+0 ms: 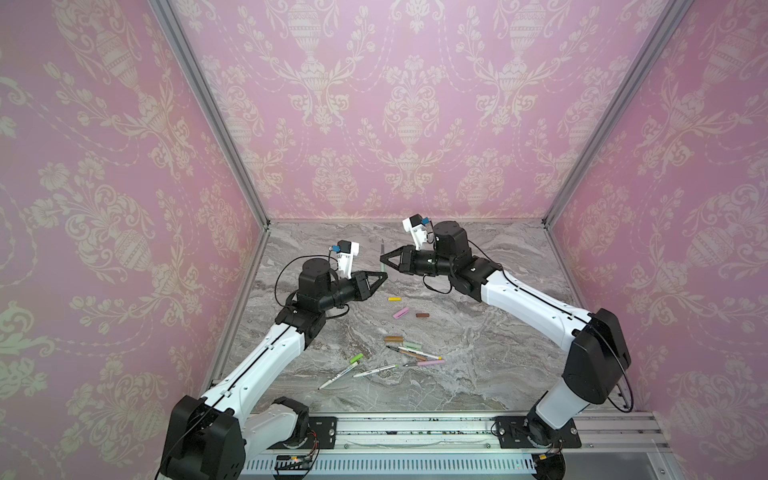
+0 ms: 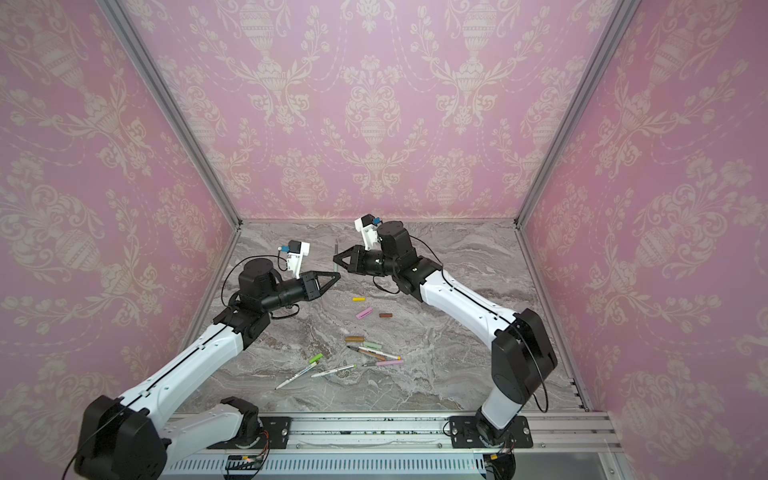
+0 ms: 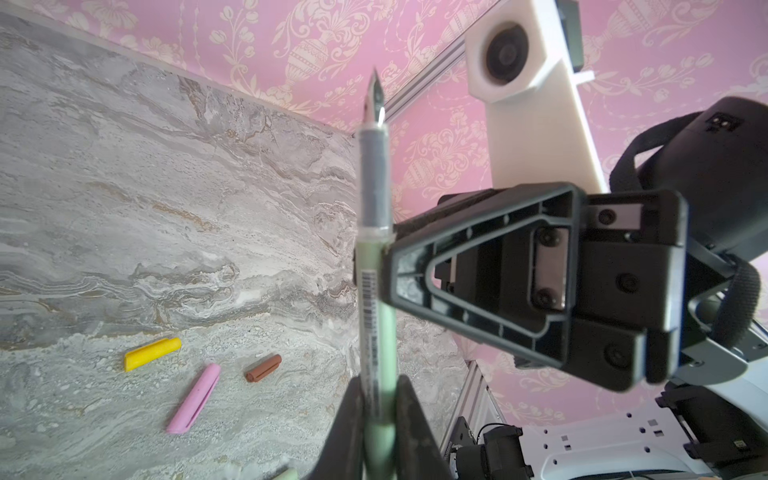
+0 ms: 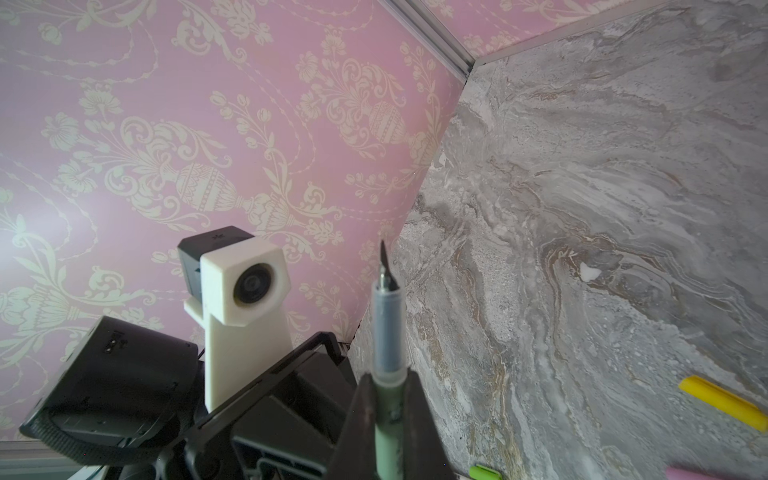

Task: Insert the pens into the pen caps
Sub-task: 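Close left gripper on the pen while right gripper releases and withdraws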

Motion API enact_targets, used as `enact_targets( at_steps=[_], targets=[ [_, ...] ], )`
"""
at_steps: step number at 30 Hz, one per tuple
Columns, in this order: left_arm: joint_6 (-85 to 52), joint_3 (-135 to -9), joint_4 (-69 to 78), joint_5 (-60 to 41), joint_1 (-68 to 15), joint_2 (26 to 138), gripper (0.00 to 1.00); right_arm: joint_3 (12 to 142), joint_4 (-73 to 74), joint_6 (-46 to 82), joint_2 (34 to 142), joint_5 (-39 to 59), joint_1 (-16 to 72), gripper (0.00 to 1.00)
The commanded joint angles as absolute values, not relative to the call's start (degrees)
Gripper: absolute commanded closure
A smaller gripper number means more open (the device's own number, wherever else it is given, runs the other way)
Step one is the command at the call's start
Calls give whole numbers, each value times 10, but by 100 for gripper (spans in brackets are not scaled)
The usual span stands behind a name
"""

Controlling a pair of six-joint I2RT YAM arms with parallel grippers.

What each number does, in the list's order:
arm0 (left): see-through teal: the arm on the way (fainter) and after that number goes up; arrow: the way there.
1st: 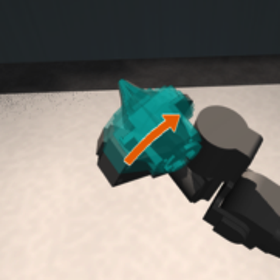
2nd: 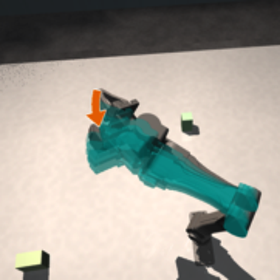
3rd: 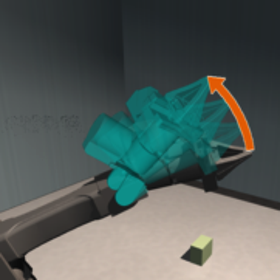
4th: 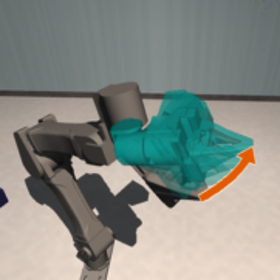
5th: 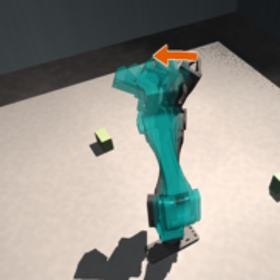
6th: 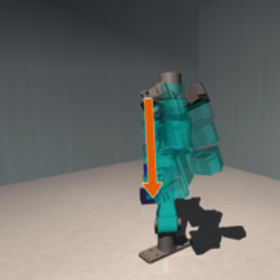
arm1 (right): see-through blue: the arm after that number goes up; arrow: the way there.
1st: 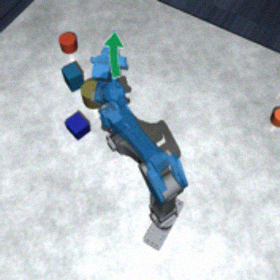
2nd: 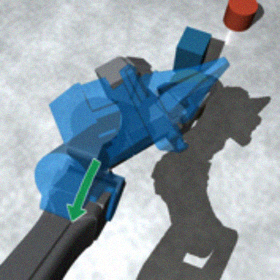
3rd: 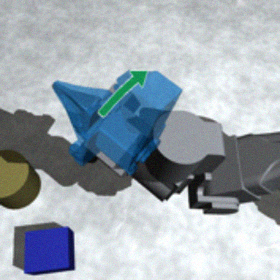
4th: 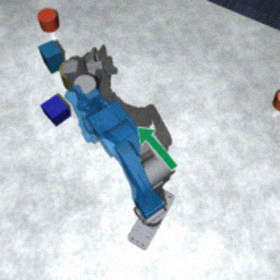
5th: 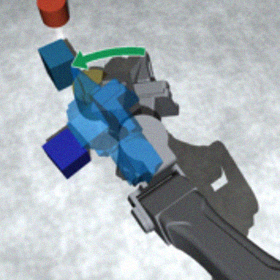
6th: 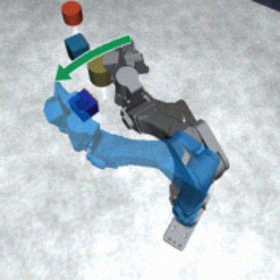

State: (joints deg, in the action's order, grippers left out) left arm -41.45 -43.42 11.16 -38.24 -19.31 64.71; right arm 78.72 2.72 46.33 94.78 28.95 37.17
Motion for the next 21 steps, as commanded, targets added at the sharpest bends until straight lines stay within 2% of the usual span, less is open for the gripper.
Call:
enact_targets(
  at_steps=[1,5,7,12,13,16,21],
  targets=[
    [-407,-438,122,-363,-195,644,91,778,36,463,923,300,378,100],
    [-406,-431,124,-352,-195,640,100,779,30,461,923,300,378,100],
    [-404,-428,121,-347,-195,637,100,781,18,456,923,298,378,97],
    [-376,-424,64,-290,-196,612,100,802,-65,411,912,279,378,62],
    [-367,-424,49,-280,-196,606,100,806,-92,398,908,272,379,59],
    [-328,-423,-14,-250,-194,579,100,815,-202,347,889,236,379,55],
    [-296,-395,-80,-231,-191,539,100,811,-381,226,871,151,395,55]
  ],
)
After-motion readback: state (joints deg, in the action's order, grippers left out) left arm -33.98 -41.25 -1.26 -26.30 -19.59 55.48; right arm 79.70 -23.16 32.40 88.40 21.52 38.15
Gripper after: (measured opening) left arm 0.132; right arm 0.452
